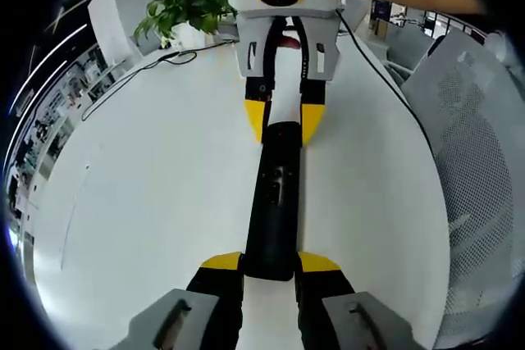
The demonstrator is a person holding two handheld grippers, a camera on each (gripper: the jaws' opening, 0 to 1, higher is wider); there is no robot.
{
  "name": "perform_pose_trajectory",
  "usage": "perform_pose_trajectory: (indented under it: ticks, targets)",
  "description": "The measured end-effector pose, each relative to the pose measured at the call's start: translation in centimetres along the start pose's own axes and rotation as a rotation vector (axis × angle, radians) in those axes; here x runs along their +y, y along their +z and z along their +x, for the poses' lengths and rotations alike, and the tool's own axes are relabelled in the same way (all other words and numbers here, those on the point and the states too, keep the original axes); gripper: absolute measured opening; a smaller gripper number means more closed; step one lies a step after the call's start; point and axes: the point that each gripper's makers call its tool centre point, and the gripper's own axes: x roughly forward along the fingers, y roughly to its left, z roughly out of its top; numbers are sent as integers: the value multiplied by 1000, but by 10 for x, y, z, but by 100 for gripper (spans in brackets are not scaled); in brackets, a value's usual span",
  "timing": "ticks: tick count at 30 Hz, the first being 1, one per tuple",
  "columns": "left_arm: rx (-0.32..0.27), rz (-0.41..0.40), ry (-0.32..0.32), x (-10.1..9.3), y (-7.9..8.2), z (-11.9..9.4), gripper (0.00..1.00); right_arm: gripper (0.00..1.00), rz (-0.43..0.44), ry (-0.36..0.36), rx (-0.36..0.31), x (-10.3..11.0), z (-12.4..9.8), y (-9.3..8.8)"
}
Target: Press the specified remote control buttons in sequence, fully releasing each button before pressing the next.
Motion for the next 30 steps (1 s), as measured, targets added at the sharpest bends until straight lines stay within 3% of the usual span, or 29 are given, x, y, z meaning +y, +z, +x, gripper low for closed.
perform_pose_trajectory:
  ticks: [20, 30]
  targets:
    - [-12, 33, 25, 5, 6, 1, 23, 19, -8, -74, -36, -8, -8, -3]
    - [-17, 72, 70, 38, 18, -10, 23, 19, -22, -160, -58, -37, -24, 7]
